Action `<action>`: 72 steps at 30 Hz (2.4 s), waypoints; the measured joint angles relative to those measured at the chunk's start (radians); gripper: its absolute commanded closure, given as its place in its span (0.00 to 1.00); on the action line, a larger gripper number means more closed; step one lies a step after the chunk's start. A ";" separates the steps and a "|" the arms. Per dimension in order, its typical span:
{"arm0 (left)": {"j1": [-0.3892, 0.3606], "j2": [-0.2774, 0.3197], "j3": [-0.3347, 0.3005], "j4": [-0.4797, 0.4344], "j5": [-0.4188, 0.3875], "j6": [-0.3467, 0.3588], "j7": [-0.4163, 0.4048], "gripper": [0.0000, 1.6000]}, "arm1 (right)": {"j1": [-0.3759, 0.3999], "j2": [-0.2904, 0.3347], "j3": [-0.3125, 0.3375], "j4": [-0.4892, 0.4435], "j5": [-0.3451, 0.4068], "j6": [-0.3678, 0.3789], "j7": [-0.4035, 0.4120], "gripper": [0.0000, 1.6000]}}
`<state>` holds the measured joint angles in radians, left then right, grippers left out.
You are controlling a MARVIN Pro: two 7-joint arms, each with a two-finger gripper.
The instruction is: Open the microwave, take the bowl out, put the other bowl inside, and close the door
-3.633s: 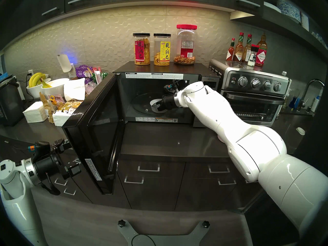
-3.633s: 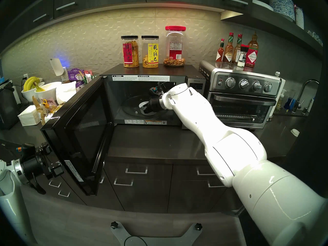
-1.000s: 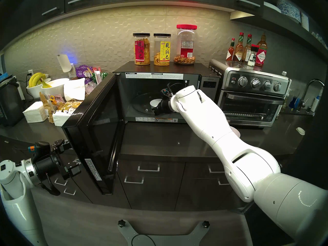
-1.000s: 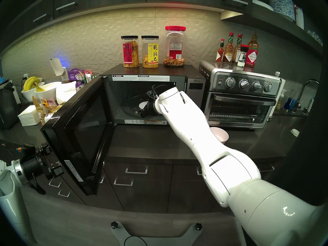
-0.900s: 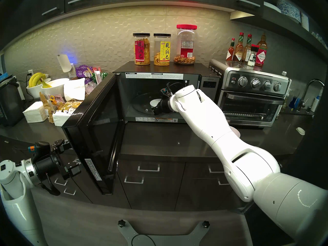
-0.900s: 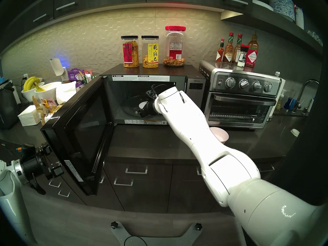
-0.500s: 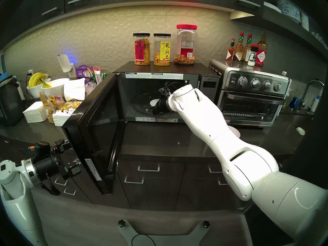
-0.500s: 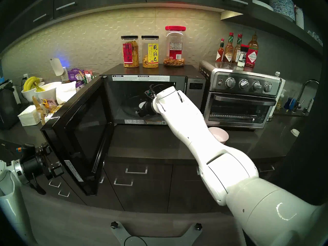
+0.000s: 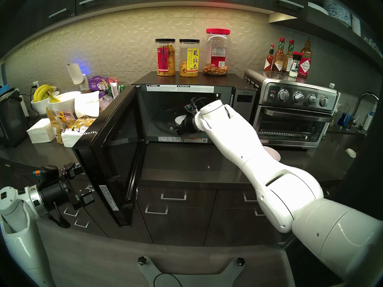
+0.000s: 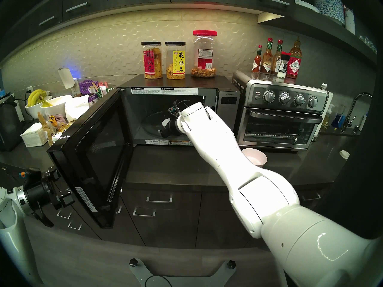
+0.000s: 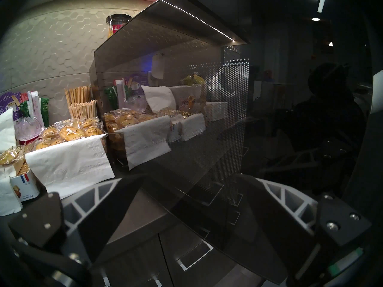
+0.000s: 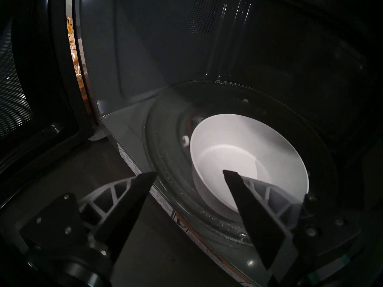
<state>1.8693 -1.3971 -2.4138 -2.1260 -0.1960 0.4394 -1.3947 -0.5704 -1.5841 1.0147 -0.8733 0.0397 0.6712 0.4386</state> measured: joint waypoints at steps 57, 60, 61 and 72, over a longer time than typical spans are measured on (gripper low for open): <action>0.000 0.000 0.000 0.000 0.000 0.000 0.000 0.00 | -0.130 0.138 0.012 -0.357 -0.008 0.102 0.110 1.00; 0.000 0.000 0.000 0.000 0.000 0.000 0.000 0.00 | -0.149 0.163 0.016 -0.401 -0.004 0.114 0.132 1.00; 0.000 0.000 0.000 0.000 0.000 0.000 0.000 0.00 | -0.152 0.170 0.017 -0.411 -0.003 0.116 0.138 1.00; 0.000 0.000 0.000 0.000 0.000 0.000 0.000 0.00 | -0.205 0.259 0.038 -0.550 0.021 0.144 0.228 1.00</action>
<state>1.8694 -1.3971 -2.4139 -2.1261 -0.1962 0.4394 -1.3947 -0.7757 -1.3251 1.0526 -1.4229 0.0610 0.8155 0.6667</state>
